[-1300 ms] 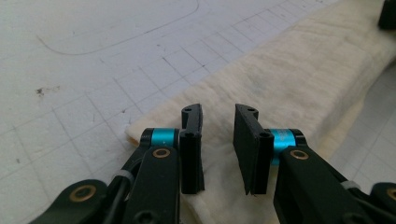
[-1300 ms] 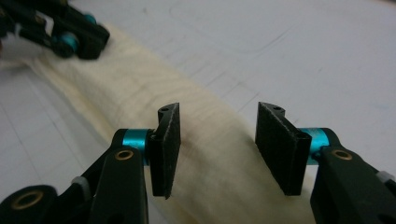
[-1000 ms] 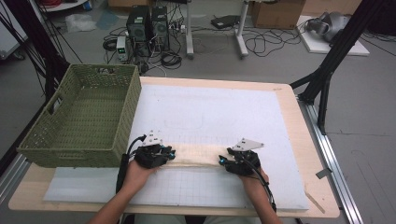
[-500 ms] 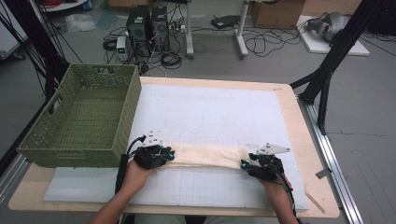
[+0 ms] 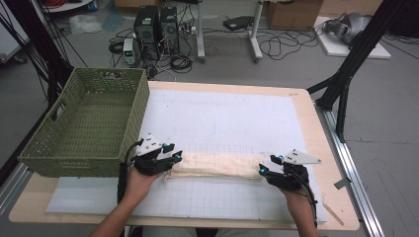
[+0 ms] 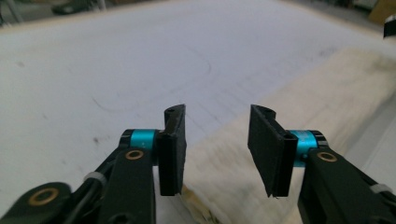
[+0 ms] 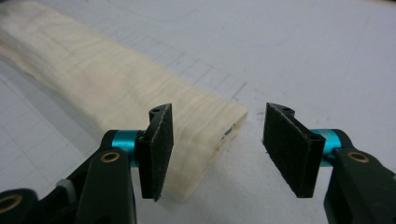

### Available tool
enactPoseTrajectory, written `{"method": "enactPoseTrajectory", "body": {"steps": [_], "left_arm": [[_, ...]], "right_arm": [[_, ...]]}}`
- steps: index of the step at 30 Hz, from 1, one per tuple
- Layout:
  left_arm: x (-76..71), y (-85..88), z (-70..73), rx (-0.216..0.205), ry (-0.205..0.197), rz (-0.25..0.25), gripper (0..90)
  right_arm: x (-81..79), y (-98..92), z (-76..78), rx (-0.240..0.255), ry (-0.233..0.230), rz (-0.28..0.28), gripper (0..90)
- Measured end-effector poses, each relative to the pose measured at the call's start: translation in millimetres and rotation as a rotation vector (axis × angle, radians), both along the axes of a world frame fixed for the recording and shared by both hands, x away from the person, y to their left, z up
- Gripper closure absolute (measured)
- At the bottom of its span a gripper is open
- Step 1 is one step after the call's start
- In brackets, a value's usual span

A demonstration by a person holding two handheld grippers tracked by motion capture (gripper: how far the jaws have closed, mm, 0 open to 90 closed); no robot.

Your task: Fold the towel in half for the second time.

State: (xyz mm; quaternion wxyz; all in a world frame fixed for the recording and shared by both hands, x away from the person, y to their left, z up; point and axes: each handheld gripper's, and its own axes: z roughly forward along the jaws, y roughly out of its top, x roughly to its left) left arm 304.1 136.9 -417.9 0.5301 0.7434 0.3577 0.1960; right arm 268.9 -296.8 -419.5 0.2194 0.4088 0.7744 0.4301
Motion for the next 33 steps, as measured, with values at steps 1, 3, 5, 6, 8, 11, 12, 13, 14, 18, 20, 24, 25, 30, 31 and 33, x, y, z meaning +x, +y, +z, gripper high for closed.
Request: {"method": "enactPoseTrajectory", "body": {"steps": [1, 3, 5, 6, 8, 11, 12, 13, 14, 18, 20, 24, 25, 30, 31, 33], "left_arm": [[-0.3, 3.0, 1.8, -0.016, -0.012, 0.012, 51.2], [0.7, 8.5, 2.4, -0.042, -0.012, 0.016, 48.7], [2.7, 11.3, 1.4, -0.057, 0.006, 0.021, 45.3], [3.7, 12.2, 1.3, -0.06, 0.013, 0.013, 45.4], [4.4, 12.7, 1.9, -0.077, 0.01, 0.009, 44.7], [4.7, 12.5, 3.3, -0.117, -0.005, 0.009, 32.7], [4.6, 12.5, 3.6, -0.12, -0.012, 0.008, 30.0], [4.2, 12.0, 3.8, -0.127, -0.018, 0.012, 27.4], [4.0, 12.5, 4.0, -0.131, -0.02, 0.006, 25.7], [3.1, 14.4, 4.3, -0.142, -0.024, -0.002, 20.7], [3.3, 15.4, 4.2, -0.145, -0.021, 0.0, 20.7], [2.5, 14.7, 4.6, -0.136, -0.021, 0.001, 20.6], [2.4, 14.4, 4.4, -0.132, -0.021, 0.0, 20.6], [2.9, 13.7, 2.8, -0.122, -0.015, 0.001, 20.7], [3.6, 13.9, 2.2, -0.119, -0.012, -0.002, 20.7], [4.5, 14.1, 1.0, -0.114, -0.007, 0.002, 20.7]], "right_arm": [[-1.2, -2.3, 1.4, 0.006, -0.014, -0.001, 40.5], [-2.9, -7.1, 2.7, 0.01, -0.035, -0.011, 37.2], [-3.7, -11.9, 3.3, 0.017, -0.044, -0.038, 32.5], [-3.7, -13.6, 3.5, 0.016, -0.047, -0.045, 31.7], [-3.9, -17.0, 4.3, 0.016, -0.05, -0.065, 29.9], [-3.9, -21.1, 5.1, 0.006, -0.061, -0.088, 26.2], [-3.7, -22.2, 5.0, 0.004, -0.064, -0.095, 24.2], [-3.5, -23.2, 4.9, 0.002, -0.068, -0.107, 21.7], [-3.2, -24.7, 4.8, -0.001, -0.07, -0.115, 21.3], [-2.3, -28.6, 5.2, 0.006, -0.078, -0.147, 17.4], [-1.2, -29.6, 5.2, 0.005, -0.079, -0.153, 16.4], [-2.2, -29.8, 5.7, 0.004, -0.082, -0.159, 16.2], [-2.2, -30.1, 5.6, 0.003, -0.083, -0.159, 16.2], [-2.2, -30.8, 5.3, 0.003, -0.082, -0.16, 16.2], [-1.8, -31.2, 5.3, 0.003, -0.081, -0.159, 16.2], [-1.1, -31.3, 4.8, 0.004, -0.083, -0.163, 16.2]]}}
